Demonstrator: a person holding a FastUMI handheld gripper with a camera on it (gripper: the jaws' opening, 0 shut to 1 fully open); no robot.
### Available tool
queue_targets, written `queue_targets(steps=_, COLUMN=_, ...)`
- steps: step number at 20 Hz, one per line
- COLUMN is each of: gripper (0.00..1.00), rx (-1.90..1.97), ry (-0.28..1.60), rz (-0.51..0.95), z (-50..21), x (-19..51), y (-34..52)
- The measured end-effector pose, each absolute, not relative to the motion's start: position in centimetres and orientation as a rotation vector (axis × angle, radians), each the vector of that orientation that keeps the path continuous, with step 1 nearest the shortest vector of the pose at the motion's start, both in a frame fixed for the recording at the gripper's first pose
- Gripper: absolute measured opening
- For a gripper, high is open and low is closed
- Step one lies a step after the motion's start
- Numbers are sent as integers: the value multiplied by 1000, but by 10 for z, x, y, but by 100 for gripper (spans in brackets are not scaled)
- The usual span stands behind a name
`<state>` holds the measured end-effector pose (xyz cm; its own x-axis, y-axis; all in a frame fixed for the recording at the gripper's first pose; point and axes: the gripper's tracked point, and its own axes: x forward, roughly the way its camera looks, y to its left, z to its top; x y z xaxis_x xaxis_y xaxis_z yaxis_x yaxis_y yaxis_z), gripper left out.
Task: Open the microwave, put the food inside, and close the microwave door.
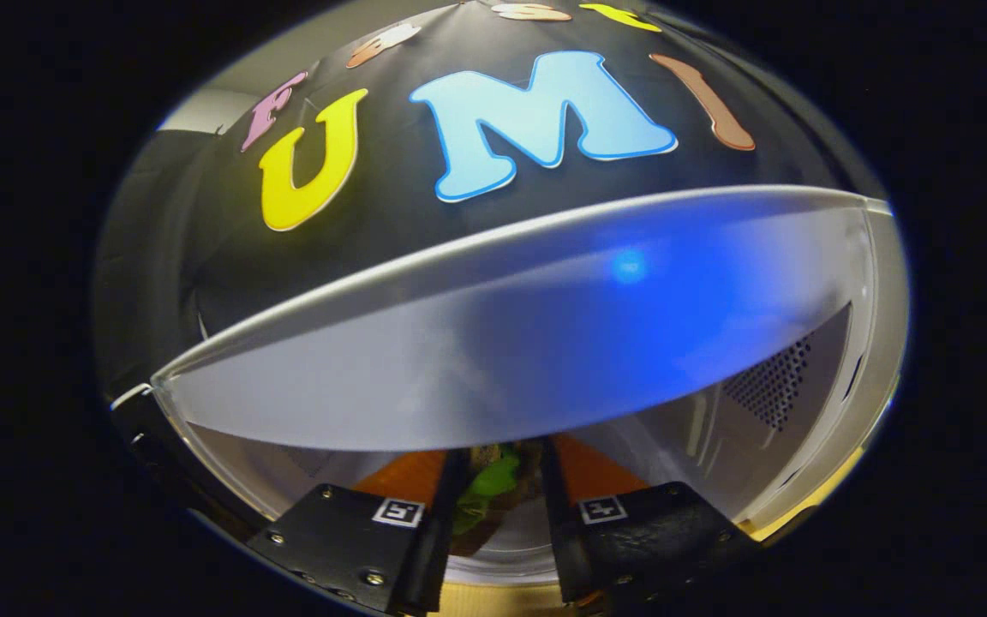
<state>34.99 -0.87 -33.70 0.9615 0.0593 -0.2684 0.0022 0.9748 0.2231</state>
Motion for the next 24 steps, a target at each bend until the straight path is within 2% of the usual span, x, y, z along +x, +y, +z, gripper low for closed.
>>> queue_targets(steps=2, gripper=60, rx=160, ry=264, rz=-34, z=-338, x=355, y=-27)
queue_targets(steps=5, gripper=69, rx=110, ry=257, rz=-3, z=-333, x=347, y=-25)
queue_targets(steps=11, gripper=69, rx=69, ry=257, rz=127, z=-303, x=288, y=3)
queue_targets(steps=12, gripper=73, rx=62, ry=259, rz=137, z=-298, x=276, y=5)
queue_targets(steps=15, gripper=73, rx=85, ry=282, rz=177, z=-288, x=235, y=14)
queue_targets(steps=18, gripper=84, rx=64, ry=244, rz=206, z=-265, x=190, y=20)
queue_targets(steps=21, gripper=84, rx=11, ry=187, rz=241, z=-241, x=144, y=29)
queue_targets(steps=22, gripper=89, rx=7, ry=168, rz=264, z=-233, x=127, y=34)
queue_targets(steps=24, gripper=89, rx=-2, ry=130, rz=306, z=-215, x=96, y=44)
